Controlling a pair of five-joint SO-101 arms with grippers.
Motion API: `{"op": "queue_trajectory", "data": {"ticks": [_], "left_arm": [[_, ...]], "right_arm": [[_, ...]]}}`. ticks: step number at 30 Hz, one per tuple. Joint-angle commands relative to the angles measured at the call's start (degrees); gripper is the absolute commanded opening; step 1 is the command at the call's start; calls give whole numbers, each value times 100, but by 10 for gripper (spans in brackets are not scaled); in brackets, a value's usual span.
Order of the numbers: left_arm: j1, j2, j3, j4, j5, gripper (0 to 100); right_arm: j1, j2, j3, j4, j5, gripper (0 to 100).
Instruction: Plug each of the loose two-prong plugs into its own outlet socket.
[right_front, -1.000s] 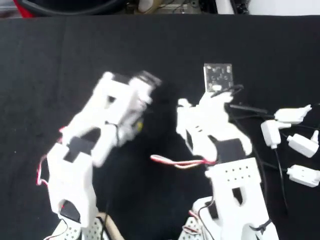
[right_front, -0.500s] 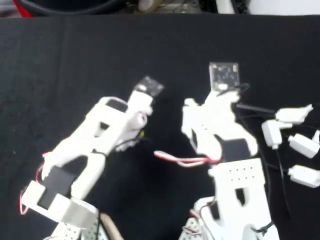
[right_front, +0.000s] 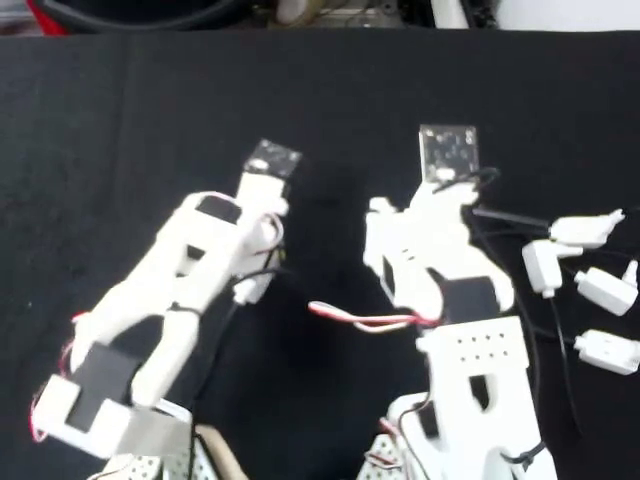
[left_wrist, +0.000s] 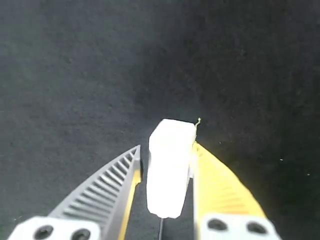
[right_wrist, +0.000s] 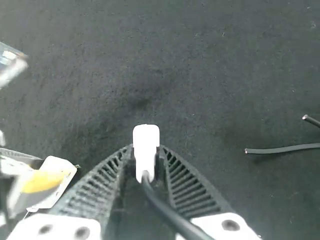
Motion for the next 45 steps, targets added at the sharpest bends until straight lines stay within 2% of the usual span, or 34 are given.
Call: {"op": "queue_trajectory", "data": {"ticks": [1, 12, 16, 20, 22, 25, 28, 32, 35, 36, 45], "left_arm": [[-312, -1090, 286, -26, 35, 164], [-892, -3727, 1868, -18, 53, 202], [-1226, -4018, 2273, -158, -18, 202], [-1367, -3974, 2589, -360, -492, 203], [-1314, -4009, 2466, 0, -668, 202], [-884, -4299, 2176, 985, -1134, 198], [-330, -4897, 2378, 1284, -1099, 198], [356, -5749, 3389, 695, -1055, 202], [277, -5908, 4365, -791, -914, 203], [233, -5846, 4541, -1064, -897, 203], [-690, -4316, 3705, -1565, -888, 203]], "right_arm": [[44, -4, -286, 9, 35, 11], [44, -4, -277, 26, 18, 11], [44, 4, -277, 26, 18, 11], [35, 4, -277, 26, 18, 11], [35, 4, -277, 26, 18, 11], [35, 4, -277, 18, 18, 11], [35, 4, -268, 9, 18, 11], [35, 4, -268, 26, 18, 11], [35, 4, -268, 18, 18, 11], [35, 4, -268, 26, 9, 11], [35, 4, -268, 26, 9, 11]]}}
